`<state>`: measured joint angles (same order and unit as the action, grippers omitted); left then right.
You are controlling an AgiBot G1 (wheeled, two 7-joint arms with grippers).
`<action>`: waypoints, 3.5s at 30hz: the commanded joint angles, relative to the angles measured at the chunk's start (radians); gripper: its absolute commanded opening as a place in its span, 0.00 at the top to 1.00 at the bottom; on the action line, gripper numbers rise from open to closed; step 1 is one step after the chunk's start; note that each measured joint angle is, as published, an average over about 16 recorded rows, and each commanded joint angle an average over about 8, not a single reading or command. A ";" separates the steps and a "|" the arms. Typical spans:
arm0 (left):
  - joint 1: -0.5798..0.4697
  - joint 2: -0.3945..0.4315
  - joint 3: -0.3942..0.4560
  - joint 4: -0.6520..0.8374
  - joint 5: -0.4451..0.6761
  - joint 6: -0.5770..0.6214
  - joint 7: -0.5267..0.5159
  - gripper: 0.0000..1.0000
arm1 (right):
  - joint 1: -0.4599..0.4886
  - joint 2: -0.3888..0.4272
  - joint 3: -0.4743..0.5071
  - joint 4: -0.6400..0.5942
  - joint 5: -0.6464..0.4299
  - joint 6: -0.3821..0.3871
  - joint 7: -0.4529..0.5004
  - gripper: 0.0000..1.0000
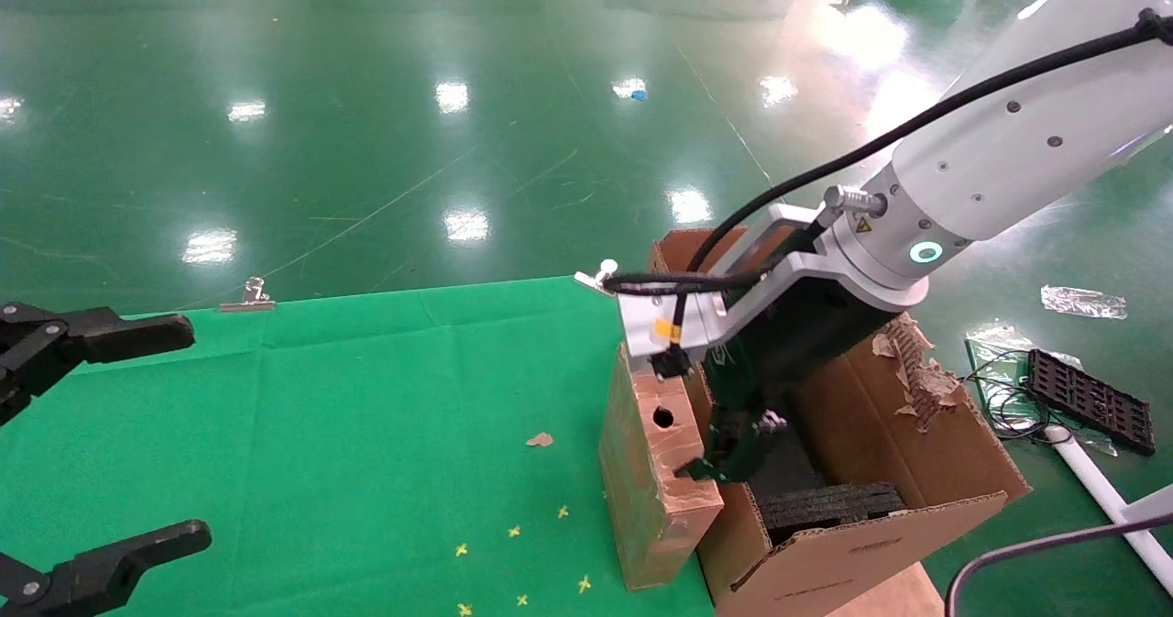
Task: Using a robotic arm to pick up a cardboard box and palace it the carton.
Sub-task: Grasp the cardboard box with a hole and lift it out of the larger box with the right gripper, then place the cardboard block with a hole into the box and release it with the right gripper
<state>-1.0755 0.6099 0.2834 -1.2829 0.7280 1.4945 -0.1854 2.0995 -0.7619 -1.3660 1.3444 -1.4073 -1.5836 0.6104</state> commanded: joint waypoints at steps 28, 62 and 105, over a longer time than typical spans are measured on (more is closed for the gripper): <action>0.000 -0.001 0.002 0.000 -0.001 -0.001 0.001 0.00 | 0.095 -0.170 -0.285 -0.354 0.072 0.006 0.620 0.00; -0.001 -0.002 0.004 0.000 -0.003 -0.002 0.002 0.78 | 0.012 -0.268 -0.424 -0.629 0.248 0.058 0.714 1.00; -0.002 -0.003 0.007 0.000 -0.005 -0.003 0.004 1.00 | 0.263 -0.044 -0.271 -0.639 0.280 0.192 0.403 1.00</action>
<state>-1.0771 0.6069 0.2905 -1.2829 0.7231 1.4914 -0.1818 2.3497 -0.8139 -1.6534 0.7007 -1.1418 -1.4026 1.0318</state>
